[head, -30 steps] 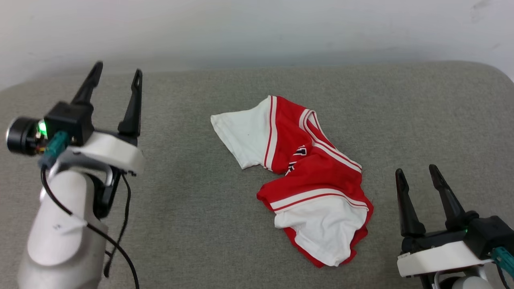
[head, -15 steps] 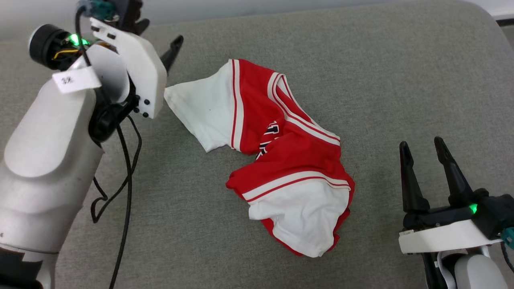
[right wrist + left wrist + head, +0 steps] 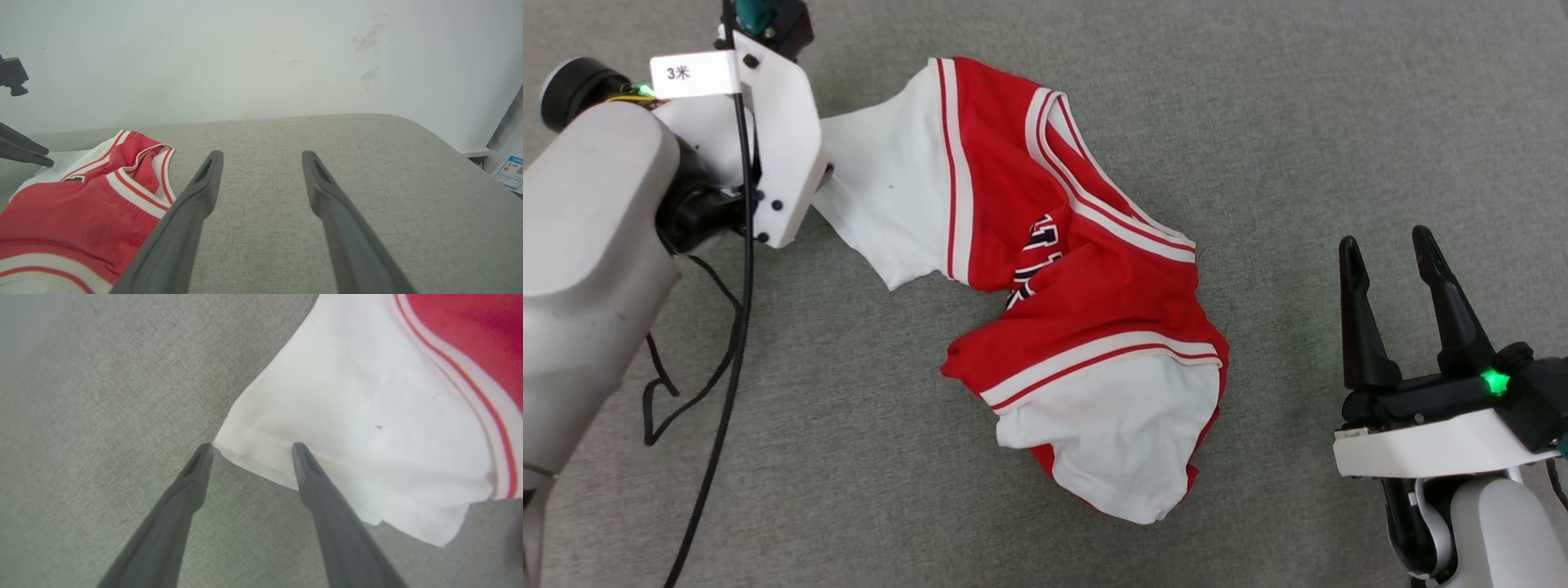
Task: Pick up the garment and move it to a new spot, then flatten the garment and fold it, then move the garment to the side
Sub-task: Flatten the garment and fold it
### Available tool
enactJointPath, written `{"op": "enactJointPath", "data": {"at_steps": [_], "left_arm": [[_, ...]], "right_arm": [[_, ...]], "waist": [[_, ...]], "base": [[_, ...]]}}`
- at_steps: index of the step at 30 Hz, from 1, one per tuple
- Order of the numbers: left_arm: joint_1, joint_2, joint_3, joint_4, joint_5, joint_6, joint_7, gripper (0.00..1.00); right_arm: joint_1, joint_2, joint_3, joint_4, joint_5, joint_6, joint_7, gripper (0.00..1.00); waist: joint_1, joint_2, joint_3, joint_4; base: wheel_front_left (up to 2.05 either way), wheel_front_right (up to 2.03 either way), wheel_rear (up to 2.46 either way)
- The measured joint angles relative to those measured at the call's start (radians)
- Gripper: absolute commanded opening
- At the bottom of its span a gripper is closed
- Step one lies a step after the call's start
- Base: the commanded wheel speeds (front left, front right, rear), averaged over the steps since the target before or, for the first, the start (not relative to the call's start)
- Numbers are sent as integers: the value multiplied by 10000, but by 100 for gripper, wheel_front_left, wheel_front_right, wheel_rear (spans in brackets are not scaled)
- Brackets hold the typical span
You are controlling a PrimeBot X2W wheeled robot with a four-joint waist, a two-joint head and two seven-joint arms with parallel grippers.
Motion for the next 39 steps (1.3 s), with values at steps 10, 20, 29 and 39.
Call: {"op": "enactJointPath", "data": {"at_steps": [10,20,29,39], "left_arm": [[-477,589,-1191,92,-1070,2,554,92],[-709,410,-1436,307,-1256,-13,-1103,0],[-333,673,-1089,-56,-1354,-13,-3498,0],[2018,1668,-746,-744,-2052,537,-4869,0]], "right_arm": [[-202,0,-2,-56,165,0,0,100],[-263,0,-169,2,161,0,0,100],[203,2,-249,205,-63,0,0,100],[795,2,-343,288,-426,0,0,100]], "waist": [[-2,0,525,-211],[-1,0,430,18],[-2,0,-576,561],[-2,0,-1727,1540]], "base": [[0,0,0],[0,0,0],[0,0,0],[0,0,0]]}}
